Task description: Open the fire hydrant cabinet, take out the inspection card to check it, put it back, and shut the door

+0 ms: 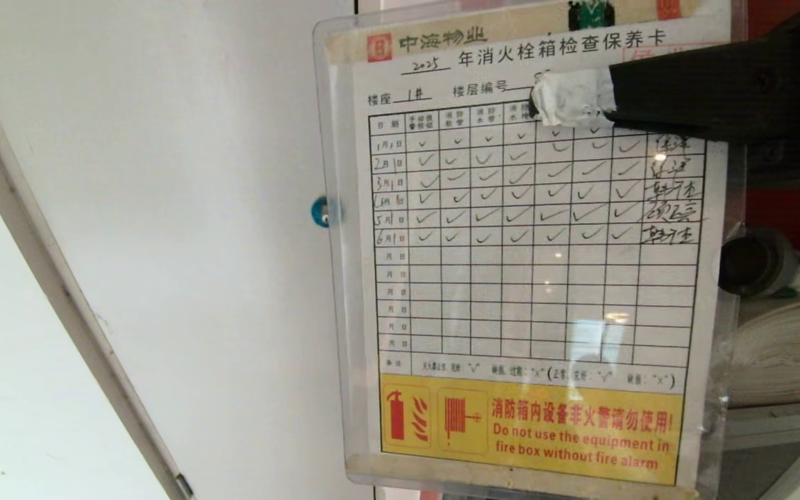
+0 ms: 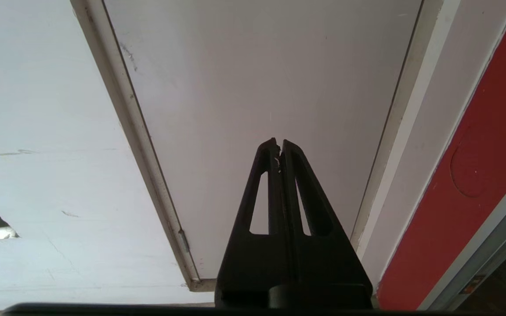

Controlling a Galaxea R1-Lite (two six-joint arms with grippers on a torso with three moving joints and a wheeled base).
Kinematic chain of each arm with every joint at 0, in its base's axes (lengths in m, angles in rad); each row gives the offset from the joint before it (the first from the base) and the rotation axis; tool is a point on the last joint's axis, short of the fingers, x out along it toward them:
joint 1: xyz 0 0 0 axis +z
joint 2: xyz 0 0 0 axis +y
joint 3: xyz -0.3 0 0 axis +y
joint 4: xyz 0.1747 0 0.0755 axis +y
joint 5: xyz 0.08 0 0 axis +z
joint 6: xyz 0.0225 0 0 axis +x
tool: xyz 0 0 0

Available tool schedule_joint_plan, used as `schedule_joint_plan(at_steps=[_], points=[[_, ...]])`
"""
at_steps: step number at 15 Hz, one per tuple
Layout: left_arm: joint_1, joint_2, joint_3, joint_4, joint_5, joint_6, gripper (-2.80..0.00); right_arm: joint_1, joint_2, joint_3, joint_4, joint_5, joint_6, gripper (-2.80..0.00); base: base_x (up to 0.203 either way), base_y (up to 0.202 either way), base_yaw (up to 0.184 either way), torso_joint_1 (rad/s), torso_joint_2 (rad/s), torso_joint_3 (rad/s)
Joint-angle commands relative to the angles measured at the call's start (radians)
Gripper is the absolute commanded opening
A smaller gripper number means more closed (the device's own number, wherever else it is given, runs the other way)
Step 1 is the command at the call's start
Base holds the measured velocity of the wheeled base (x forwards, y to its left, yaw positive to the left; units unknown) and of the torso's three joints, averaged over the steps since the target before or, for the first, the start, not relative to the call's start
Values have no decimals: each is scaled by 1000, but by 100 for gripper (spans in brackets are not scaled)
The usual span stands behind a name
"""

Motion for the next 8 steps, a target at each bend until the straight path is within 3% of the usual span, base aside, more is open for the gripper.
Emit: schedule_joint_plan(at_steps=[1, 8], points=[[0, -1, 6, 0, 0, 1, -280, 0, 11, 0, 0, 4, 3, -280, 0, 0, 0, 0, 0, 0], [0, -1, 6, 0, 0, 1, -280, 0, -6, 2, 1, -1, 3, -280, 0, 0, 0, 0, 0, 0]])
